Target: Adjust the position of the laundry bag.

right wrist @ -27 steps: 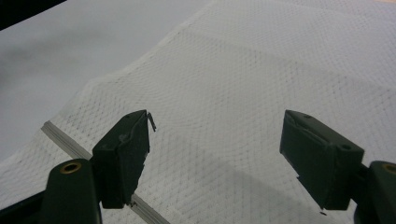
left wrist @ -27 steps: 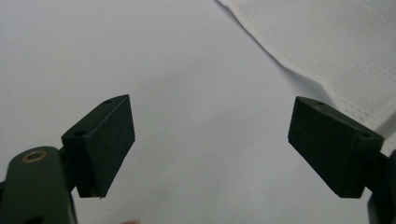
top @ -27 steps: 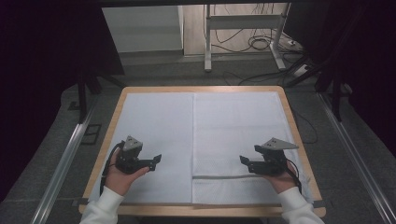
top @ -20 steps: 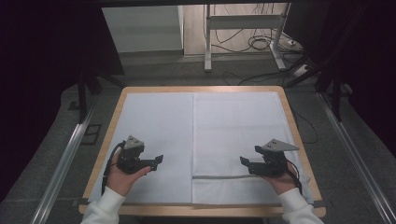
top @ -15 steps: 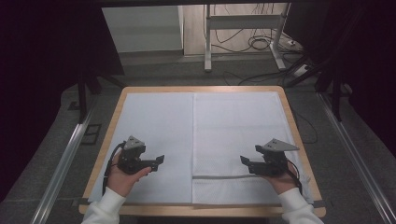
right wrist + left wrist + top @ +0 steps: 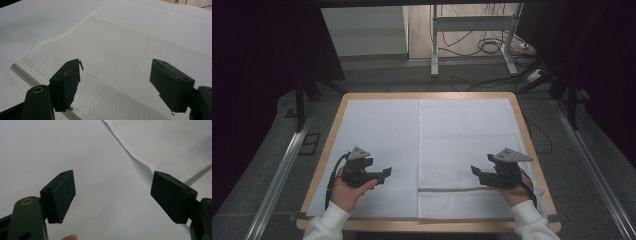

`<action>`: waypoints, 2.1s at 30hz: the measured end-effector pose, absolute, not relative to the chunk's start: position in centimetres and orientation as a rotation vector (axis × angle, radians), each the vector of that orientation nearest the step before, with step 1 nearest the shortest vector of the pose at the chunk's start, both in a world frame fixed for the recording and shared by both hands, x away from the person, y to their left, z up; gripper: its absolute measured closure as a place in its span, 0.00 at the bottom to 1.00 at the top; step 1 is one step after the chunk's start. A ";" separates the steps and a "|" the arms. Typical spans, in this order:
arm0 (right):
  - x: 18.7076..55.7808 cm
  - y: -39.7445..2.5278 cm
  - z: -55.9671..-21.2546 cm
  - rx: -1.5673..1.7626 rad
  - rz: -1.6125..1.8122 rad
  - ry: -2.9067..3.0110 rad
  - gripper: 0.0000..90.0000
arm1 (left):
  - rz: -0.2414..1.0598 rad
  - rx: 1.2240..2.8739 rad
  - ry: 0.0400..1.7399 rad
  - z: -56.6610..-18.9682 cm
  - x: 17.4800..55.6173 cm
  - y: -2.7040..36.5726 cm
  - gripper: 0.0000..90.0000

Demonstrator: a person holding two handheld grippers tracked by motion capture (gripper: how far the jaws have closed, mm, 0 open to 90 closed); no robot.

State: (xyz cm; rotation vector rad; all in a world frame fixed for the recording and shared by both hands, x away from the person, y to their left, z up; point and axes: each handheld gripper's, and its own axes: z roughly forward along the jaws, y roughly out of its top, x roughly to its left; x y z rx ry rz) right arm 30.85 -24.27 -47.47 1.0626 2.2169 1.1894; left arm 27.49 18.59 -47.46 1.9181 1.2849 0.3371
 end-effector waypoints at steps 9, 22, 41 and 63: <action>30.8 -24.6 -47.3 1.070 1.186 2.209 0.26 | 0.314 1.948 1.256 -47.3 27.7 16.7 0.23; 30.7 -25.1 -47.3 1.081 1.191 2.199 0.26 | 0.279 1.919 1.239 -46.6 28.1 14.6 0.23; 30.9 -25.1 -47.4 1.098 1.191 2.193 0.26 | 0.115 1.999 1.258 -49.9 29.5 9.1 0.33; 31.0 -25.7 -47.1 1.115 1.180 2.158 0.26 | -0.029 1.962 1.318 -52.4 31.2 8.5 0.50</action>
